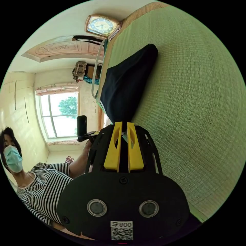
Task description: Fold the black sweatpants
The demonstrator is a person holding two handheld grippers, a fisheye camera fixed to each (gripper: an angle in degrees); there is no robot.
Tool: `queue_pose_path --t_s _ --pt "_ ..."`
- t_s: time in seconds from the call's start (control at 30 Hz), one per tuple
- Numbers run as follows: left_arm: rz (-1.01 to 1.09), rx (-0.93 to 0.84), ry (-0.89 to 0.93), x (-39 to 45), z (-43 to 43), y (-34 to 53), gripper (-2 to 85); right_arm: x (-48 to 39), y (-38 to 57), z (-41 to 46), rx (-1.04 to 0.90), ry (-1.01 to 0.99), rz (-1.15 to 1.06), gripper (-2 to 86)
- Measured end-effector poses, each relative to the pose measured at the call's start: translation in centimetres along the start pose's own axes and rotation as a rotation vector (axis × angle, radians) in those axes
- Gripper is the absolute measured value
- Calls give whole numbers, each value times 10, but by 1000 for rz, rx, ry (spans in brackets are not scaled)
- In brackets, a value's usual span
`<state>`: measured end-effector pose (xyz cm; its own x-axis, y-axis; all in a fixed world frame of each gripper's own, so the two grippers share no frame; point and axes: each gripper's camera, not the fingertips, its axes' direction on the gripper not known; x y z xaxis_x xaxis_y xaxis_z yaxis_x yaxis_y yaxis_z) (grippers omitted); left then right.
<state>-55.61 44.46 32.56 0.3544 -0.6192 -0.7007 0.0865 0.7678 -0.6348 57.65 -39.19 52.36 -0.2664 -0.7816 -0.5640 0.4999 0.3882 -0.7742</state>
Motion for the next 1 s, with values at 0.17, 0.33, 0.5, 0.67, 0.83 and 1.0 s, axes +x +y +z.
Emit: queue_pose_path --t_s 0.17,0.33,0.5,0.67,0.83,1.0 --pt "37 53 13 -4 -12 10 19 23 13 4 -18 -131 74 89" --pt "54 88 36 -11 -23 18 16 33 10 2 8 -266 102 100" --pt "66 115 64 -23 -35 25 16 41 8 6 15 -349 135 92" --pt "111 133 70 -40 -52 37 20 46 9 4 35 -372 170 53" --pt "57 233 118 -77 -84 59 38 27 8 -10 49 -338 97 32" --pt "-146 373 318 -146 -110 79 77 0 1 -25 71 -339 19 24"
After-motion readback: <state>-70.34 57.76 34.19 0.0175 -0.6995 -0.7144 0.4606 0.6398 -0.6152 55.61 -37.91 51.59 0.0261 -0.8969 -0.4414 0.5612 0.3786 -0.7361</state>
